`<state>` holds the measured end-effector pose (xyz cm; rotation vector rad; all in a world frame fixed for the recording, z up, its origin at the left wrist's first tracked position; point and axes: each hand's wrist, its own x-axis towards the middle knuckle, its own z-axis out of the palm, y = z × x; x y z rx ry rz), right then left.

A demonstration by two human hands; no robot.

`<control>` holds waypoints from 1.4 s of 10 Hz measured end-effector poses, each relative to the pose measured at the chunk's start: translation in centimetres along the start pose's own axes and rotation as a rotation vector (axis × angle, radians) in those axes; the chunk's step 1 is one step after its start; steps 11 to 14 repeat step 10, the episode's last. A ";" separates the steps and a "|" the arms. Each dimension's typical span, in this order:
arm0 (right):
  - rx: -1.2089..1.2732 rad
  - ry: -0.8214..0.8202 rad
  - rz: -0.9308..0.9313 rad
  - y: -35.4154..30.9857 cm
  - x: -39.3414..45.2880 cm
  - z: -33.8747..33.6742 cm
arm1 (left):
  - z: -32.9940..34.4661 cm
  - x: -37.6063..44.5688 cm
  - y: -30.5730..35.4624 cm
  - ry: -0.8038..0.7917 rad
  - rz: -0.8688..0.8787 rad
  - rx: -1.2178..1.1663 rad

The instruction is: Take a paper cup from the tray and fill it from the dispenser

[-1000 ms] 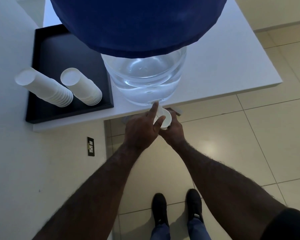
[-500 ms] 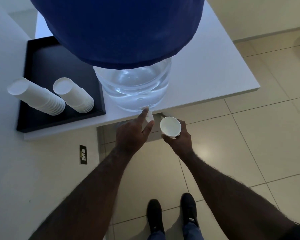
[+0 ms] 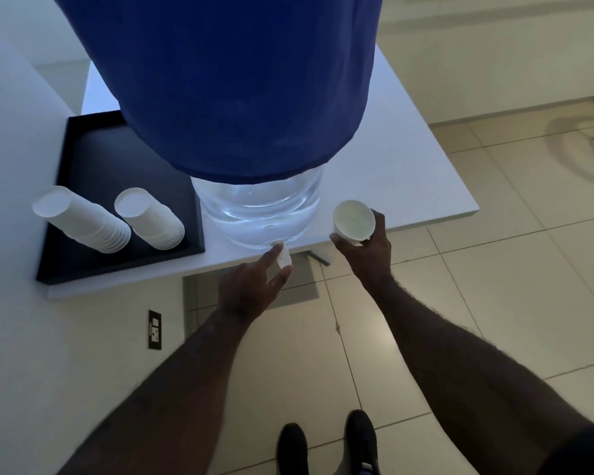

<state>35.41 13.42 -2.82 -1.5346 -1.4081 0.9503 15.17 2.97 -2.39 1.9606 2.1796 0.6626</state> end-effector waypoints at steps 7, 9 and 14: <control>-0.168 -0.090 0.053 1.7 6.9 3.5 | 0.7 -0.1 -0.6 0.050 -0.036 -0.021; -0.291 -0.115 -0.026 2.0 4.3 1.0 | 0.5 0.1 -0.3 -0.028 -0.098 0.047; -0.418 -0.083 -0.145 2.6 1.0 -0.7 | 0.3 -1.1 -0.5 -0.087 -0.061 0.145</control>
